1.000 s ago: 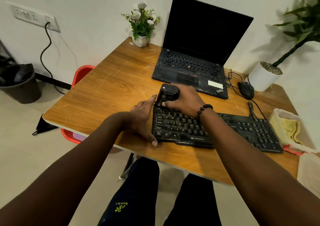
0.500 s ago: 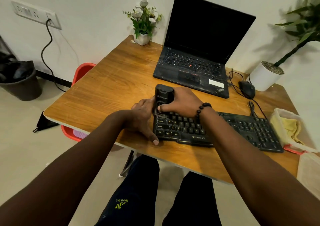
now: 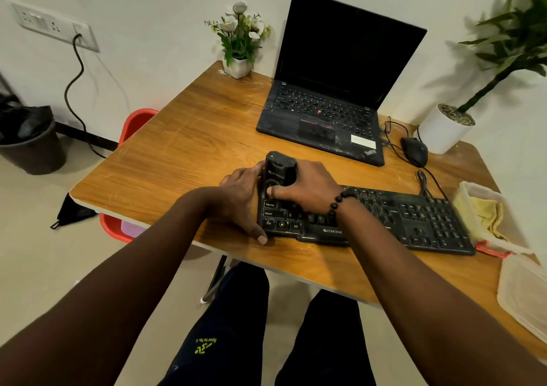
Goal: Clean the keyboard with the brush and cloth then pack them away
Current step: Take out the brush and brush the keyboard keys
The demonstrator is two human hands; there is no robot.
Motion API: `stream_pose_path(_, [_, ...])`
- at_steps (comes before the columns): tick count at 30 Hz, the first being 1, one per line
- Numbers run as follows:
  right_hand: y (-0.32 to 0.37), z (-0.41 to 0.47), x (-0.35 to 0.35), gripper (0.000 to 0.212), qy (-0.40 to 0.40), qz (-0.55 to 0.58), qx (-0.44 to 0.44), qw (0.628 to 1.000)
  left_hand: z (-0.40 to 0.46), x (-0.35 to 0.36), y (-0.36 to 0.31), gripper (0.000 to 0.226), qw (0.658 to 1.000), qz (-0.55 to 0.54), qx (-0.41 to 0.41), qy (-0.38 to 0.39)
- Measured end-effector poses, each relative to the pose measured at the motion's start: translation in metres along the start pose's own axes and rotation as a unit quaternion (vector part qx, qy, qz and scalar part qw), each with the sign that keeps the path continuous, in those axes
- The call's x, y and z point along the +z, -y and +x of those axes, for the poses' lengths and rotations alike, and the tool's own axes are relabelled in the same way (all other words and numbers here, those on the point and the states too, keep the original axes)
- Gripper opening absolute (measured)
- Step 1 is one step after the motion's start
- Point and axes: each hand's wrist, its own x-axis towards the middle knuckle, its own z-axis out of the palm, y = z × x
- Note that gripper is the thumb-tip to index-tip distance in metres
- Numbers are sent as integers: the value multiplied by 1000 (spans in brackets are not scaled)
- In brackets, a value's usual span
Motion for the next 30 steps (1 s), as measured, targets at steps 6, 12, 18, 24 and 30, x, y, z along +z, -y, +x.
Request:
stream_pose_path(6, [0,-13,-3,42,-7,62,2,998,0,-1,1,161,1000,-5,-3,4])
stream_pose_path(12, [-2,-17,-6,41,91,38,11,995,-3,-1,-1,161,1000,-8,-5,10])
stream_pose_path(18, [-6,-31,-2,44,78,72,27,994,-6,-3,-3,160,1000,-21,1,9])
stream_pose_path(24, [-4,-41,2,37,0,82,12,997,-5,-2,-6,158,1000,-16,-2,8])
stream_pose_path(30, [-2,-47,2,42,38,96,-2,995,-7,-4,-8,157,1000,-18,-5,11])
